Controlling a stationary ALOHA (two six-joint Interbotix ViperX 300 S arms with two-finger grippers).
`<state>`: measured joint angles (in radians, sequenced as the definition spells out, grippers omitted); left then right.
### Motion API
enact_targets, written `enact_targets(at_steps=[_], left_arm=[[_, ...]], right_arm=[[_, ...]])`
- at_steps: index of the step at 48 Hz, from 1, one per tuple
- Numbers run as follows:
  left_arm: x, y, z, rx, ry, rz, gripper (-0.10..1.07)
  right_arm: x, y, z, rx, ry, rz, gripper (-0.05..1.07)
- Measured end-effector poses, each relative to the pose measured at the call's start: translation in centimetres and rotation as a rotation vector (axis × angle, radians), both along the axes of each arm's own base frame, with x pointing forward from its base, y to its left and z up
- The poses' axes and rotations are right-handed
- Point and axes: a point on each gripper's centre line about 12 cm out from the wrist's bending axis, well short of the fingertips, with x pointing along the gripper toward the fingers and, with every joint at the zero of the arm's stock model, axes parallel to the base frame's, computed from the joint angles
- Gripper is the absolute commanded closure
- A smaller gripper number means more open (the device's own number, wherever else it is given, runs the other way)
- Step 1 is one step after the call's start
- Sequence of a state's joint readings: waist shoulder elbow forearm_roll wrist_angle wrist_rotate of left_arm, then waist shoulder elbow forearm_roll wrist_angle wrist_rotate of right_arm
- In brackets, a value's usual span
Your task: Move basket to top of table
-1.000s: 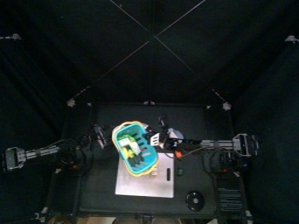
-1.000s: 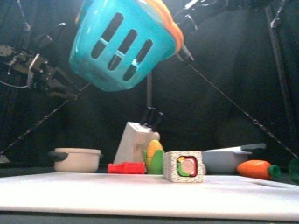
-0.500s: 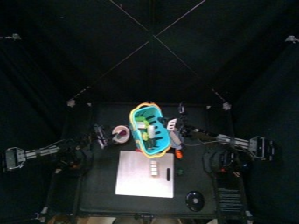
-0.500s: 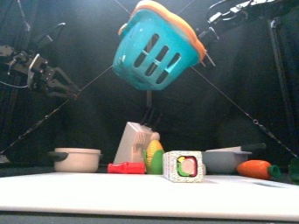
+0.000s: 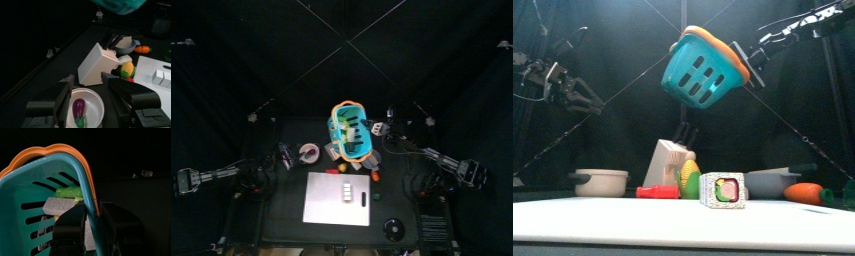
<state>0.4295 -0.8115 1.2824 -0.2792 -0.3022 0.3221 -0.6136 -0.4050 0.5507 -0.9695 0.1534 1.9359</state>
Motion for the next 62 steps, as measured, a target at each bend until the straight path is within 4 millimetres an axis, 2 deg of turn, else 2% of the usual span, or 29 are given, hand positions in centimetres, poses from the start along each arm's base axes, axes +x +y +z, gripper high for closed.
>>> enact_targets(at_steps=[13,28,38,48,62], left_arm=[[0.0,0.0,0.0,-0.001,0.001,0.0,0.12],[0.0,0.0,-0.1,0.001,0.002,0.0,0.12],[-0.1,0.0,-0.2,-0.002,0.004,0.0,0.12],[-0.1,-0.1,-0.3,-0.007,0.013,-0.002,0.12],[-0.1,-0.1,-0.4,-0.01,0.02,-0.004,0.12]], right_arm=[[-1.8,-2.9,-3.1,0.039,0.075,-0.094,0.6],[-1.5,-5.9,-7.9,0.103,0.195,-0.138,0.6],[-0.9,-6.5,-10.4,0.128,0.26,-0.13,0.6],[-1.0,-6.8,-11.3,0.14,0.297,-0.15,0.6],[-1.8,-5.8,-13.6,0.181,0.377,-0.178,0.6]])
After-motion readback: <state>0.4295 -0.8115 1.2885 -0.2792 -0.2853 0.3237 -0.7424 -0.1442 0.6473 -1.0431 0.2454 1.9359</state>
